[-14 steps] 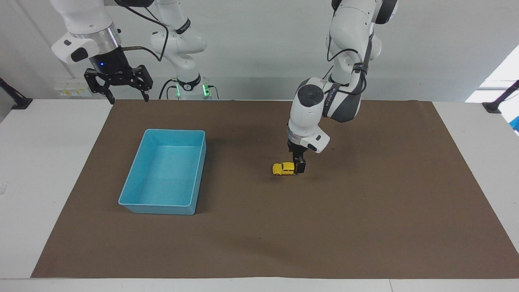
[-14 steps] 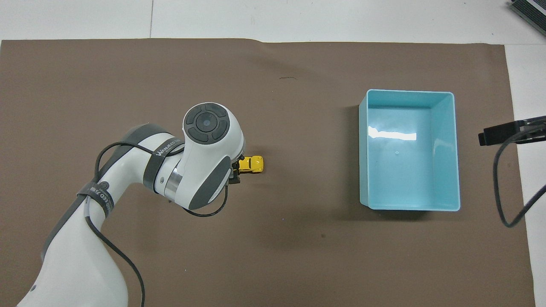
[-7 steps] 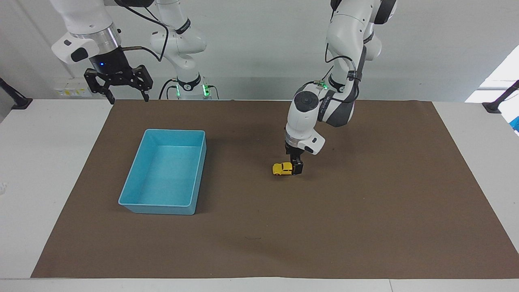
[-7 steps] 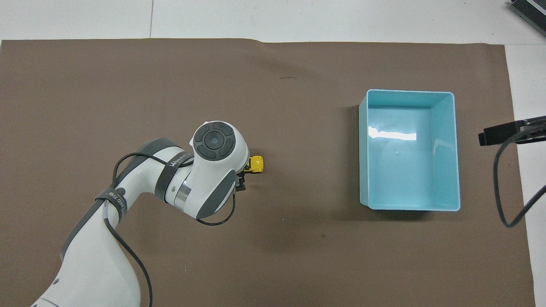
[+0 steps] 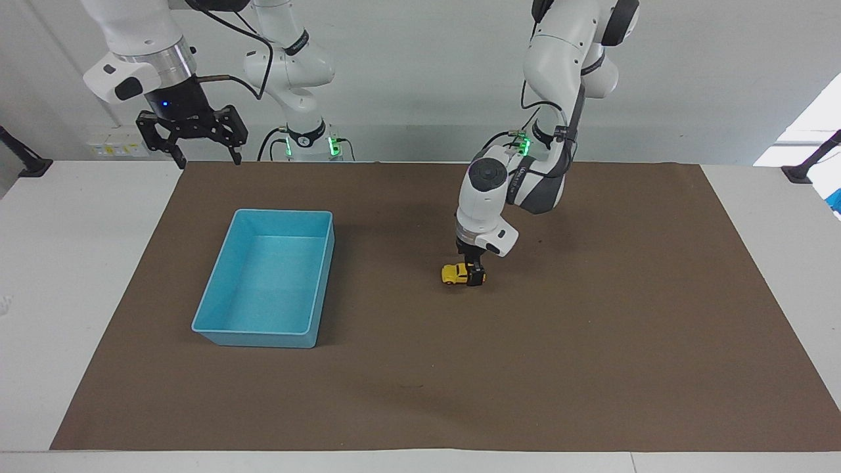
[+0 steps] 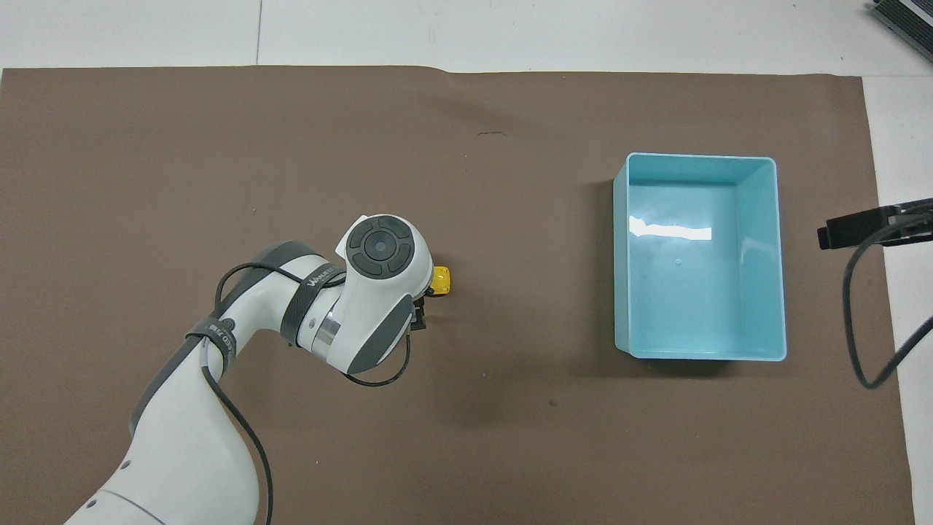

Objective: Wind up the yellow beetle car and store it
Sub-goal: 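Pull the car back along the table toward the left arm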

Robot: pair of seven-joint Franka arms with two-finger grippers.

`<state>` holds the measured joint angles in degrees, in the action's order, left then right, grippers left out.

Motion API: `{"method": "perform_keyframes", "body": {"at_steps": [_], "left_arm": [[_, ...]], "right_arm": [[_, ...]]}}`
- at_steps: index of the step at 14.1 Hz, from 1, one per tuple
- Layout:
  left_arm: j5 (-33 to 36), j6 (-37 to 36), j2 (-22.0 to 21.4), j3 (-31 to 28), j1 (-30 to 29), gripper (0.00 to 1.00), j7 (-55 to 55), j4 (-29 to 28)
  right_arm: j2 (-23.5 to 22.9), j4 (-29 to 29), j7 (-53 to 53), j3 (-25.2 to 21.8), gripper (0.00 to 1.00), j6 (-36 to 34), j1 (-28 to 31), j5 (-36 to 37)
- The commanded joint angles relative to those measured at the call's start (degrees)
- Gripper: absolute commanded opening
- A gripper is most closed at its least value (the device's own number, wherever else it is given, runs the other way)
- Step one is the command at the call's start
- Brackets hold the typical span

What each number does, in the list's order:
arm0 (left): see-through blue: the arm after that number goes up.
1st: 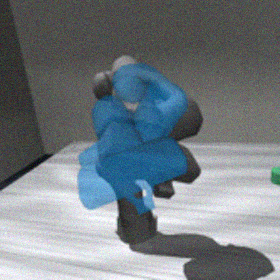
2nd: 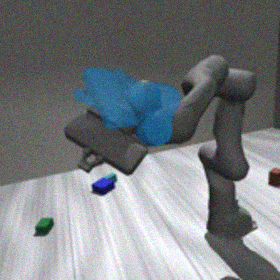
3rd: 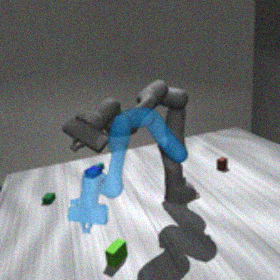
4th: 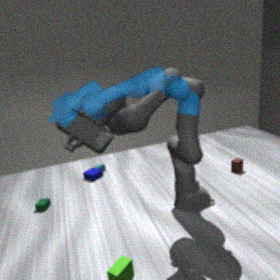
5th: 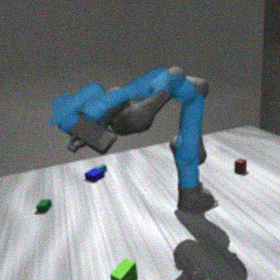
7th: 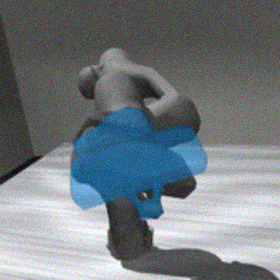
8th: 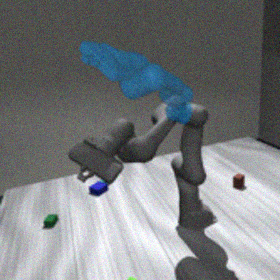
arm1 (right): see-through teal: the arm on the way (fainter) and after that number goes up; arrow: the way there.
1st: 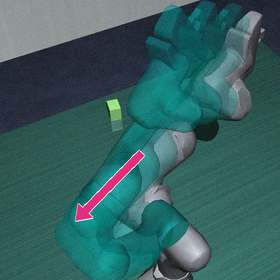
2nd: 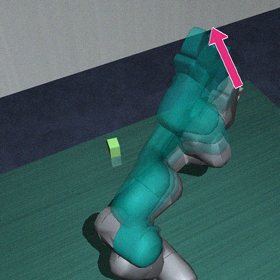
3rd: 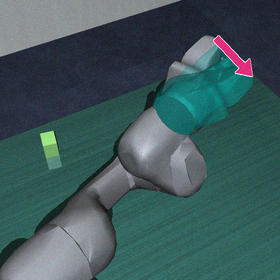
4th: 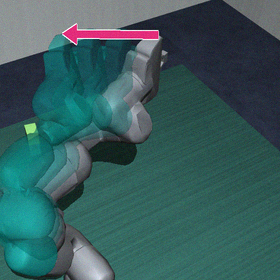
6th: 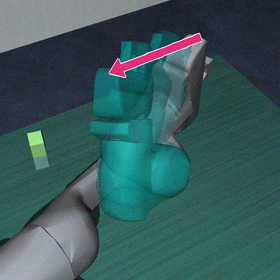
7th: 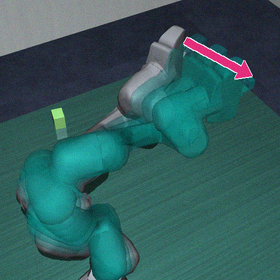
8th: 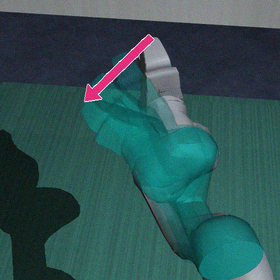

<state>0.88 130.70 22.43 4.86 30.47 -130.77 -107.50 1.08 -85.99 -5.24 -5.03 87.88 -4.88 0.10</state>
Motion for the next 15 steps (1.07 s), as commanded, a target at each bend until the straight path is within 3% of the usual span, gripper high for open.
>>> {"method": "perform_keyframes", "body": {"at_steps": [1,2,8,15], "left_arm": [[0.70,0.61,-0.19,-0.90,1.17,1.00,-1.07,-0.08],[0.70,0.61,-0.19,-0.90,1.17,1.00,-1.07,-0.08],[0.79,0.96,-0.10,-0.90,0.90,0.23,-0.89,-0.17],[0.79,0.35,-0.10,-1.08,-0.33,0.22,3.23,-0.87]], "right_arm": [[0.68,-0.23,0.76,-0.07,1.00,-0.16,0.31,-1.68],[0.68,-0.23,0.76,-0.07,1.00,-0.16,0.31,-1.68],[0.68,-0.23,0.76,-0.07,1.00,-0.16,0.31,-1.68],[0.68,-0.23,0.76,-0.07,1.00,-0.16,0.31,-1.68]]}}
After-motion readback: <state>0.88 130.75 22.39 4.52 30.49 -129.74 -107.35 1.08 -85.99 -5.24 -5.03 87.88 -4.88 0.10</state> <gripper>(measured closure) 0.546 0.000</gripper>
